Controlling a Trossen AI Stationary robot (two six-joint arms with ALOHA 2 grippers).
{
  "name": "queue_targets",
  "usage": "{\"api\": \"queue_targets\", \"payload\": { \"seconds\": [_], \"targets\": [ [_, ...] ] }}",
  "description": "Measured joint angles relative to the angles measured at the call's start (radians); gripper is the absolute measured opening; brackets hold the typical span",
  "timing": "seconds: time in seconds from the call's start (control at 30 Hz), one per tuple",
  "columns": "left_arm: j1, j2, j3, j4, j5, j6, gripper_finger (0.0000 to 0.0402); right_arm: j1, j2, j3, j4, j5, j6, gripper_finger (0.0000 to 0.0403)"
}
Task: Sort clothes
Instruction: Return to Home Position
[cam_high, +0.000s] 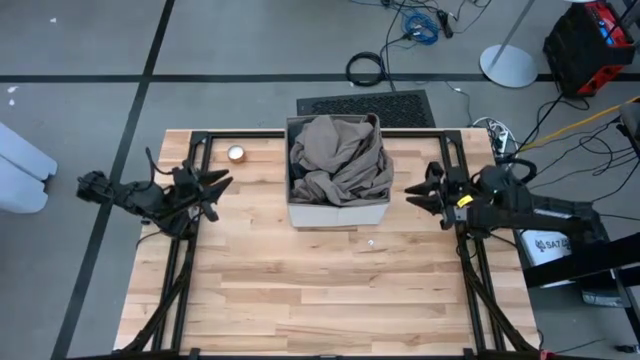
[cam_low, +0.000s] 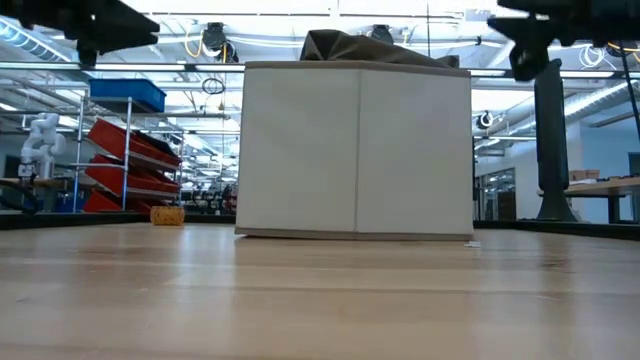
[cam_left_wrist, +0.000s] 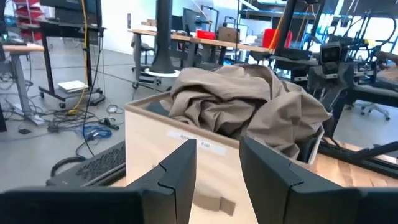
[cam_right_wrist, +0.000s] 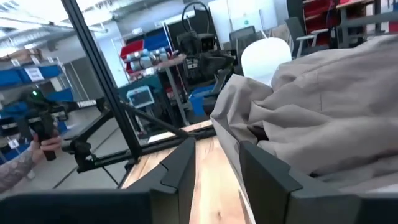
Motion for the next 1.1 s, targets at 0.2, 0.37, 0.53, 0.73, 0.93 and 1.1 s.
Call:
{"api": "queue_targets", "payload": {
  "seconds": [0.2, 0.37, 0.53, 0.73, 0.93, 1.1],
  "targets": [
    [0.000, -0.089, -0.067, -0.020, -0.001, -0.010, 0.0132, 0.000, -0.081, -0.133, 0.109, 0.010, 0.028, 0.0111],
    [0.000, -0.135, -0.133, -0.019, -0.002, -0.035, 0.0132, 0.000, -0.100, -0.186, 0.104, 0.065, 0.032, 0.0111],
    [0.000, -0.157, -0.194, -0.024, -0.002, -0.062, 0.0132, 0.000, -0.100, -0.213, 0.103, 0.104, 0.031, 0.0111],
    [0.000, -0.160, -0.216, -0.018, 0.036, -0.086, 0.0132, 0.000, -0.102, -0.273, 0.102, 0.075, 0.030, 0.0111],
    [0.000, -0.156, -0.216, -0.013, 0.192, -0.058, 0.0132, 0.000, -0.117, -0.353, 0.183, 0.080, 0.032, 0.0112],
    [0.001, -0.156, -0.256, 0.077, 0.211, -0.049, 0.0132, -0.001, -0.119, -0.351, 0.197, 0.089, -0.016, 0.0112]
  ]
}}
